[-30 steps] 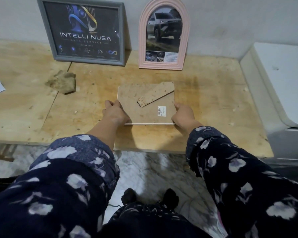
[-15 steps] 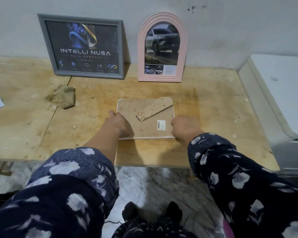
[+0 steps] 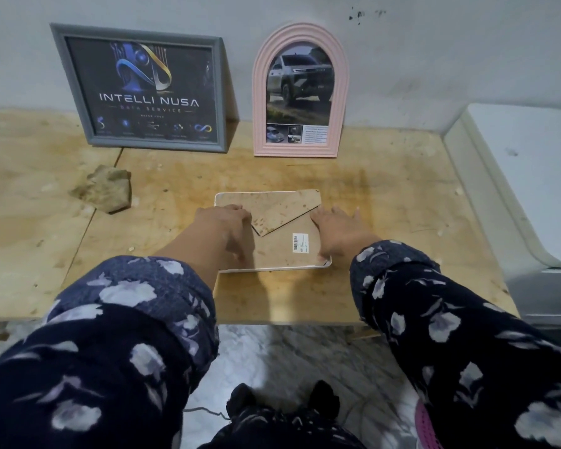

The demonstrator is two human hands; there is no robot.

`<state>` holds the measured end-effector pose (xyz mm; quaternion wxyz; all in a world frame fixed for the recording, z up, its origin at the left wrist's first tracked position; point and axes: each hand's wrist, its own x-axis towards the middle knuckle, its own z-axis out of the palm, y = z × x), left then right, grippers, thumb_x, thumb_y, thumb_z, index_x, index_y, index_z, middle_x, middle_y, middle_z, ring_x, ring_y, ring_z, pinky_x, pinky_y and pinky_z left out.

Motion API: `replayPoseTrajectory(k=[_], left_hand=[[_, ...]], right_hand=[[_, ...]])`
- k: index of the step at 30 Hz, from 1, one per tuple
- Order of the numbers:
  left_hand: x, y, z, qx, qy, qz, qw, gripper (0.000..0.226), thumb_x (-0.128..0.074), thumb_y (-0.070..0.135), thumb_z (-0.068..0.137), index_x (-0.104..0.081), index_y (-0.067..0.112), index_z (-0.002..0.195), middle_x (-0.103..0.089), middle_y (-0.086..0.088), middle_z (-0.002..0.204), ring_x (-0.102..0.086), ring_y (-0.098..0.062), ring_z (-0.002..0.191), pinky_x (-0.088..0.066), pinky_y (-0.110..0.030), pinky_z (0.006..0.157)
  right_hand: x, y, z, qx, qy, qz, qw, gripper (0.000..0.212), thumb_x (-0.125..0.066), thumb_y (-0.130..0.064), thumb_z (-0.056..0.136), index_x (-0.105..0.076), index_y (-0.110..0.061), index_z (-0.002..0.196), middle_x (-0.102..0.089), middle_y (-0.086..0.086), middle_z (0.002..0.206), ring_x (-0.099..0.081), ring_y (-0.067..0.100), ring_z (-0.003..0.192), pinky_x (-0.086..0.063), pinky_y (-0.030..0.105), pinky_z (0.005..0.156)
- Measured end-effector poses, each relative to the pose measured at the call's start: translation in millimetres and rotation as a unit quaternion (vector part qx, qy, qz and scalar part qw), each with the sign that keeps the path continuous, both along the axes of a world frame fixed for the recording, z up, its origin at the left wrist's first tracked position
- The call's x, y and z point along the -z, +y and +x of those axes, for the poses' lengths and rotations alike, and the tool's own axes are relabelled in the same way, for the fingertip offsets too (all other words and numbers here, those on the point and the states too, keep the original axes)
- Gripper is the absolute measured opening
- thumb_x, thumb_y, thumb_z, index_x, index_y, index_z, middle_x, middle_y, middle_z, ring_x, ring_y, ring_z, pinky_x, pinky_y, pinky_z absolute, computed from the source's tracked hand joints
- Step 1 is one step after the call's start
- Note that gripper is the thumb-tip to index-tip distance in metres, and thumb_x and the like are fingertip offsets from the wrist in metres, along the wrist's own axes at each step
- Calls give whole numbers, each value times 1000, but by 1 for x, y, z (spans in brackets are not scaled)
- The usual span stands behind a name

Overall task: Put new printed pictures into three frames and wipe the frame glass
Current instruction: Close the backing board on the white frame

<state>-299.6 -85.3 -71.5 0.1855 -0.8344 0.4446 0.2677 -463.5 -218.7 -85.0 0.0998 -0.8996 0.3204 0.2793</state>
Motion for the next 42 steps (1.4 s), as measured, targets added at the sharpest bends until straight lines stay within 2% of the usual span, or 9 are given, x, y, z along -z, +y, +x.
replayPoseTrajectory(k=[5,9,12,15,19,24,30,34,42], left_hand=[[1,-6,-5,29,-43,-1,999,93,-72,68,56,-38,39,137,-40,11,136,-47,-18,124,-37,-40,91],[-1,-20,-13,22,-71,-18,997,95,-71,76,53,-40,31,131,-42,2,131,-47,-26,120,-31,-45,96],[4,-30,-19,56,-70,-27,996,117,-73,74,54,-17,32,147,-21,-2,153,-27,-35,139,-21,-58,109],[7,-39,-19,59,-2,-29,998,125,-81,58,60,-1,31,153,1,8,161,-5,-26,148,-17,-55,115],[5,-43,-15,65,-7,-19,998,127,-83,60,56,-6,33,153,-2,11,161,-10,-21,148,-23,-47,115],[14,-42,-10,66,22,-44,997,129,-85,58,55,-6,30,153,-4,9,161,-12,-22,147,-23,-40,117],[22,-36,-6,38,82,-68,994,131,-86,49,60,5,29,153,8,7,161,7,-26,148,-8,-40,121],[29,-30,-2,16,87,-100,991,133,-85,48,61,4,16,154,8,4,162,8,-20,148,0,-30,118],[39,-8,1,-39,-17,-93,995,139,-67,82,53,2,16,154,7,2,162,2,-26,148,-9,-47,119]], right_hand=[[0,-5,0,-67,0,-69,995,79,-77,-41,69,-40,-22,136,-46,-1,142,-45,24,126,9,63,112],[-2,-6,3,-90,2,-75,993,83,-77,-47,66,-40,-24,137,-50,-4,136,-39,24,129,9,62,113],[-1,-6,5,-88,-12,-79,993,78,-77,-45,67,-43,-23,134,-52,-2,133,-35,26,131,7,61,114],[1,-8,3,-62,-21,-48,997,87,-78,-39,68,-36,-20,141,-39,-1,145,-22,28,139,7,61,114],[4,-11,2,-22,-34,4,999,99,-79,-32,70,-21,-19,149,-21,-1,155,-9,28,144,4,61,114],[0,-5,6,-37,-36,-51,997,94,-82,-30,65,-28,-18,141,-29,7,144,-22,27,137,-6,60,115],[-11,7,33,-157,56,-93,982,122,-75,-18,74,22,-25,148,23,5,158,18,27,146,7,62,113],[-15,5,47,-172,96,-68,978,114,-73,-22,77,12,-24,151,12,2,161,4,22,149,6,58,115],[-12,4,50,-165,75,-59,982,111,-73,-14,75,7,-26,152,8,0,161,2,19,148,2,57,116]])
